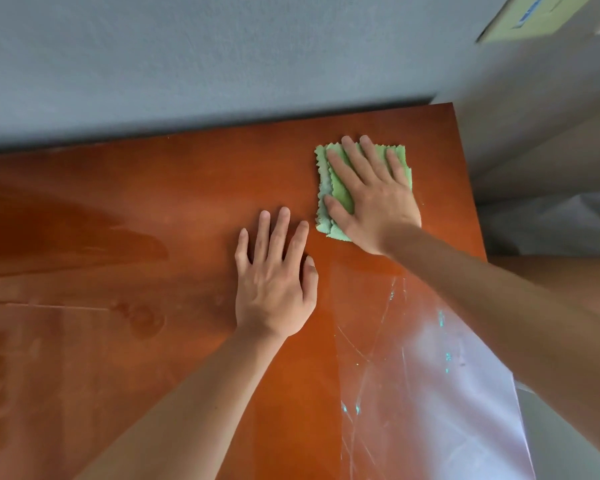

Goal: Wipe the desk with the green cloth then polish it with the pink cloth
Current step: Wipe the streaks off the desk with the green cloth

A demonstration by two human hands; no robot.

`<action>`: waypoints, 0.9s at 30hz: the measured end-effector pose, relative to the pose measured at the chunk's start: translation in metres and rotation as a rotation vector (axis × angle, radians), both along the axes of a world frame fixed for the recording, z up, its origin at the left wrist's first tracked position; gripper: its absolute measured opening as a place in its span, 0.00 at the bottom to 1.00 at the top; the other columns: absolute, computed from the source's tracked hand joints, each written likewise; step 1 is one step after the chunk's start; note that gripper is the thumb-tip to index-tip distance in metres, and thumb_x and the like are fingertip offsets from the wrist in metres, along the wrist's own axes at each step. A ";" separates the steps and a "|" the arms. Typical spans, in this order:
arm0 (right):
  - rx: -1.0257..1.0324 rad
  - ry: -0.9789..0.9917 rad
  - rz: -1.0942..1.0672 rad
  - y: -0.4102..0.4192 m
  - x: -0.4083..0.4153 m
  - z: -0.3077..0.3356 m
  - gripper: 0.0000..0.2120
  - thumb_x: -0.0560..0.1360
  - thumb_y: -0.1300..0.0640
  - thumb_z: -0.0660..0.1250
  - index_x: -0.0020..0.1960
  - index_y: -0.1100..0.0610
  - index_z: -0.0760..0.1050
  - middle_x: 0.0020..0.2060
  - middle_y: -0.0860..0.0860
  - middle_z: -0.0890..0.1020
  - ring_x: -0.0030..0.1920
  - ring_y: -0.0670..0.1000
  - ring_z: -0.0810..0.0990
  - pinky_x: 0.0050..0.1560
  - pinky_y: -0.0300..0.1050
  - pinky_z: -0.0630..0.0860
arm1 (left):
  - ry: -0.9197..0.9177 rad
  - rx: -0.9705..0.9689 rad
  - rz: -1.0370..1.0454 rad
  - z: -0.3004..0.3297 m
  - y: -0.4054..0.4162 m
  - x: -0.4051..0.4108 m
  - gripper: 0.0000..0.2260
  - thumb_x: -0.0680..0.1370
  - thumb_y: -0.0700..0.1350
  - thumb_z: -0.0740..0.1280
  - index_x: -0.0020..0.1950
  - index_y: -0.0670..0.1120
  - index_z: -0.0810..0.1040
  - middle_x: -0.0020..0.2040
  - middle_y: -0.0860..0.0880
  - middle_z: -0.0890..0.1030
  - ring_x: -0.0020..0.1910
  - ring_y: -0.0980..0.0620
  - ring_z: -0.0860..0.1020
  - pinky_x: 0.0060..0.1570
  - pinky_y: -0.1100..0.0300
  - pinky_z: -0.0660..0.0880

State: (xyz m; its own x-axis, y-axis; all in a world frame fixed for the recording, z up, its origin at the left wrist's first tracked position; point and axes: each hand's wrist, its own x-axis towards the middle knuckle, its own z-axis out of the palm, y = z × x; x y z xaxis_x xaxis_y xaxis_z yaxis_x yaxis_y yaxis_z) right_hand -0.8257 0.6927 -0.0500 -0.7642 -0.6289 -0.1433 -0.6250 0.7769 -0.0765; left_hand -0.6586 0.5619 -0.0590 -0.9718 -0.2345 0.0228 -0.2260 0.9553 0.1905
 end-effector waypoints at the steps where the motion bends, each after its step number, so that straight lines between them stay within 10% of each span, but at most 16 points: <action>1: 0.002 0.000 0.006 -0.001 -0.010 0.000 0.33 0.82 0.35 0.41 0.83 0.47 0.46 0.83 0.50 0.49 0.82 0.53 0.43 0.81 0.58 0.42 | 0.002 0.002 -0.002 0.000 0.000 0.000 0.24 0.83 0.52 0.55 0.78 0.48 0.68 0.81 0.44 0.62 0.81 0.42 0.56 0.78 0.38 0.52; 14: -0.049 -0.027 -0.045 -0.003 -0.047 0.003 0.34 0.81 0.36 0.42 0.83 0.48 0.49 0.83 0.50 0.50 0.82 0.53 0.44 0.81 0.57 0.41 | -0.002 -0.005 0.004 0.000 -0.001 -0.001 0.24 0.82 0.53 0.54 0.78 0.49 0.68 0.81 0.45 0.62 0.81 0.42 0.57 0.78 0.39 0.53; 27: -0.100 -0.021 -0.028 0.041 0.112 -0.008 0.33 0.83 0.37 0.44 0.83 0.53 0.52 0.82 0.54 0.53 0.82 0.56 0.46 0.80 0.62 0.48 | -0.013 -0.024 0.012 0.000 -0.001 -0.001 0.23 0.84 0.53 0.53 0.78 0.49 0.68 0.81 0.45 0.62 0.81 0.43 0.56 0.78 0.39 0.52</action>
